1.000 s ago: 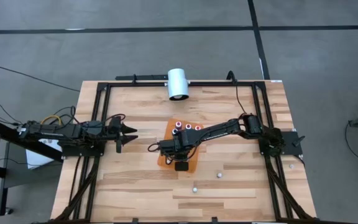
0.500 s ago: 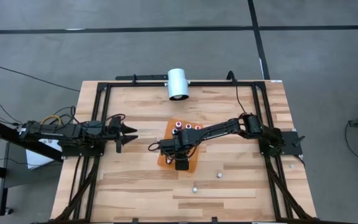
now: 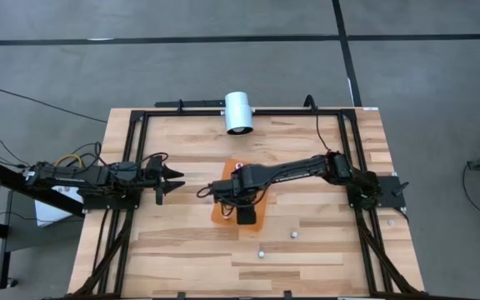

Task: Pick & Place food coloring
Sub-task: Put the small blue food coloring bottle into the orange bin

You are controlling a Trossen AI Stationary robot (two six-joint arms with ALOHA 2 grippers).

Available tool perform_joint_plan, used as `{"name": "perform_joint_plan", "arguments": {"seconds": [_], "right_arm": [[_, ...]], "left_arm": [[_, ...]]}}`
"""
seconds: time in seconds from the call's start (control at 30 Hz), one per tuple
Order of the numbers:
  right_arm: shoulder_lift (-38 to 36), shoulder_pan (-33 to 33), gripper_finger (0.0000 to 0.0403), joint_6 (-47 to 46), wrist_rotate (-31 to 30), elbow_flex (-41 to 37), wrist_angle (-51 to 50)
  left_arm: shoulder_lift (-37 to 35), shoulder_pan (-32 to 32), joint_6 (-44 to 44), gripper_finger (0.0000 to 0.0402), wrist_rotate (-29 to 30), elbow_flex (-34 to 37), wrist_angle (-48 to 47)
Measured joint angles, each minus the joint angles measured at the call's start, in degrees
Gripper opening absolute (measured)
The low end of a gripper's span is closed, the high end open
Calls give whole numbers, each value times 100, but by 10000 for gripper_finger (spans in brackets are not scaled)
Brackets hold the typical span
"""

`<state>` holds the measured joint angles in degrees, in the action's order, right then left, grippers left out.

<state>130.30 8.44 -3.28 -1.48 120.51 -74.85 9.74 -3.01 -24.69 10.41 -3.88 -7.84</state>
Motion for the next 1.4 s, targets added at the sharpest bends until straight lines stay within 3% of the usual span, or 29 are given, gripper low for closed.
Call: {"name": "perform_joint_plan", "arguments": {"seconds": [0.13, 0.3, 0.7, 0.97, 1.13, 1.4], "right_arm": [[-168, 75, 145, 266, -18, 216, -786], [-702, 215, 140, 183, -18, -163, -788], [-3099, 701, 138, -1341, -56, -3705, 1278], [-4576, 1730, 134, -2850, -855, -5431, 2018], [-5004, 2501, 134, -3579, -1177, -6204, 2498], [-5040, 3376, 134, -4383, -1747, -7033, 3334]], "left_arm": [[0, -2, -2, 169, 2, 0, 0], [0, 0, -4, 169, 2, 0, 0], [2, 0, -37, 169, 4, 0, 0], [0, 0, -231, 169, 54, 0, 28], [0, 0, -245, 169, 98, 13, 144], [0, -1, -251, 169, 160, 15, 185]]}}
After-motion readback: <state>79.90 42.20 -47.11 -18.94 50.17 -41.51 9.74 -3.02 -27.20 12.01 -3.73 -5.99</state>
